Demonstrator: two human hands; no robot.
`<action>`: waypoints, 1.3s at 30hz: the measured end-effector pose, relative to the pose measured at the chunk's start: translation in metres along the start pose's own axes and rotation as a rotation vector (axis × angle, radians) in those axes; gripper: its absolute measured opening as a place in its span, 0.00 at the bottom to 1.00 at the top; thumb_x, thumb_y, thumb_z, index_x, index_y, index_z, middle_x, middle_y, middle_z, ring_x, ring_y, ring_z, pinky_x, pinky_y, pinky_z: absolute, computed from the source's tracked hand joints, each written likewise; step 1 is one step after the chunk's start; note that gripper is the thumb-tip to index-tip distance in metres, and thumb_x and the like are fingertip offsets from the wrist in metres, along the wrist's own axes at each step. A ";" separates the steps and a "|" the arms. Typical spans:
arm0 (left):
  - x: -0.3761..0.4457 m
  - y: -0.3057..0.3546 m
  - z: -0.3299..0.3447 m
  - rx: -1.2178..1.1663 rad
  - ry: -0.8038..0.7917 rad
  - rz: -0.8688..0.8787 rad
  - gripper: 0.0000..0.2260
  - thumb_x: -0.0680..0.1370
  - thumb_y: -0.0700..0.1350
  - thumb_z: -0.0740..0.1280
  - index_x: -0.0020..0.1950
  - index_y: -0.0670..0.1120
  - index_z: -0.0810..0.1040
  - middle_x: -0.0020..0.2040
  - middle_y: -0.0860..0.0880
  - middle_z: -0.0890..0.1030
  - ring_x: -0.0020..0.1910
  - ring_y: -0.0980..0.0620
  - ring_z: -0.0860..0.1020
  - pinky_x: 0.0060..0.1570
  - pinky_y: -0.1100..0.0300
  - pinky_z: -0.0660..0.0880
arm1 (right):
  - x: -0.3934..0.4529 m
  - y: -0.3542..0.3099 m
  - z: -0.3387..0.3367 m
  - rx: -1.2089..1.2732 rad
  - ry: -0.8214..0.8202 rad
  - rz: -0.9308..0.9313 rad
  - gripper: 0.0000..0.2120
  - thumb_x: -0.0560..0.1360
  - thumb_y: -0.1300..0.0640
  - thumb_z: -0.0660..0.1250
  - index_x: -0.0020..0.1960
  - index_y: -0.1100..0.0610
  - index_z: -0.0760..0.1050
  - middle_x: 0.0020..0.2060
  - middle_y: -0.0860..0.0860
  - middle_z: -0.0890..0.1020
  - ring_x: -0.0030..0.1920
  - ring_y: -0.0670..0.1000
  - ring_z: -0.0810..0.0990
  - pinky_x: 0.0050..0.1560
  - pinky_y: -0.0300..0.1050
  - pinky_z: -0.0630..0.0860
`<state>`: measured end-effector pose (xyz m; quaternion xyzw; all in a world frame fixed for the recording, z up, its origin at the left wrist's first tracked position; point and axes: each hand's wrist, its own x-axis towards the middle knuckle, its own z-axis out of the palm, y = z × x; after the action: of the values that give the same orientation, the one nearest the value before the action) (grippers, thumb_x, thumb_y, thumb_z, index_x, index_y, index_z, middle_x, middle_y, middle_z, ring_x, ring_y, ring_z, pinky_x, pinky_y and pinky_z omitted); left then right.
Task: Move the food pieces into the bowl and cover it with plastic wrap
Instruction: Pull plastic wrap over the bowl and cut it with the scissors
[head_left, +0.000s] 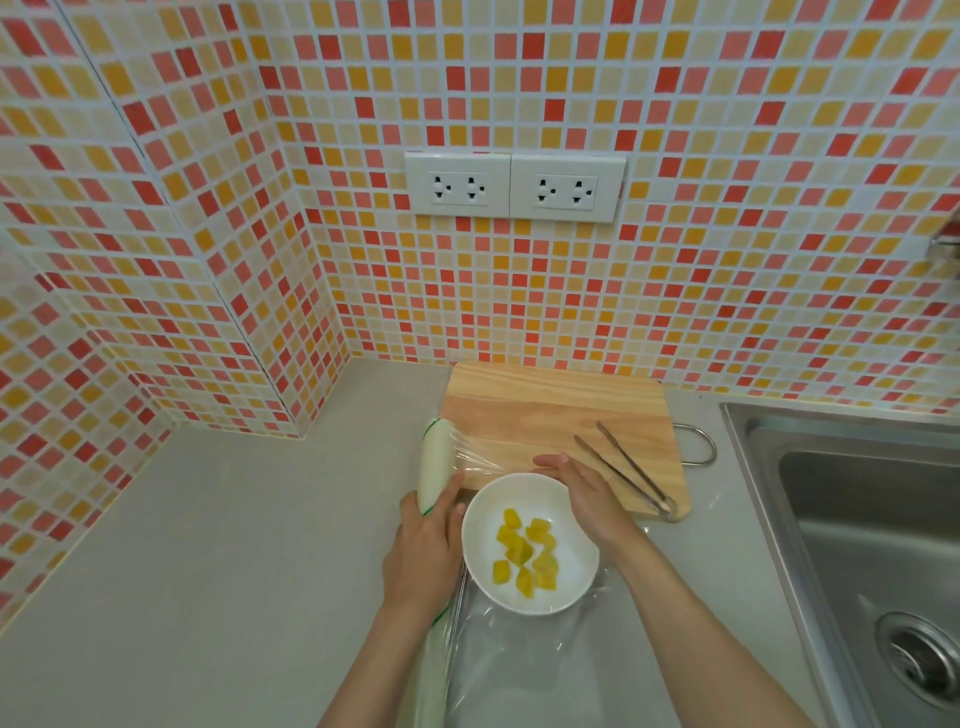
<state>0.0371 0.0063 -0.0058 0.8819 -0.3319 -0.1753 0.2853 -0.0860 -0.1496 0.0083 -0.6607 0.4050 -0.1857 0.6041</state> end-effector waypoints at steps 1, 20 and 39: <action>0.000 0.001 0.000 0.003 0.001 0.000 0.18 0.80 0.58 0.48 0.70 0.68 0.59 0.65 0.50 0.64 0.54 0.44 0.76 0.54 0.50 0.74 | 0.000 0.002 0.000 0.061 0.001 0.022 0.18 0.82 0.50 0.50 0.54 0.53 0.77 0.54 0.55 0.83 0.57 0.56 0.79 0.64 0.52 0.72; -0.009 0.008 -0.010 0.017 -0.010 0.021 0.19 0.80 0.57 0.49 0.71 0.65 0.59 0.66 0.45 0.63 0.53 0.40 0.76 0.54 0.49 0.73 | -0.115 0.003 0.053 0.637 0.765 -0.090 0.21 0.81 0.45 0.46 0.73 0.45 0.57 0.70 0.41 0.65 0.69 0.41 0.63 0.66 0.38 0.59; -0.004 0.007 -0.007 0.045 -0.042 0.023 0.20 0.80 0.57 0.47 0.72 0.66 0.56 0.66 0.45 0.62 0.54 0.40 0.75 0.55 0.48 0.73 | -0.087 0.021 0.092 0.642 0.835 0.147 0.20 0.79 0.42 0.50 0.65 0.49 0.70 0.57 0.51 0.79 0.56 0.52 0.78 0.52 0.44 0.74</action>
<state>0.0341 0.0078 0.0038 0.8805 -0.3517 -0.1829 0.2601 -0.0771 -0.0224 -0.0092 -0.2823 0.5790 -0.5048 0.5746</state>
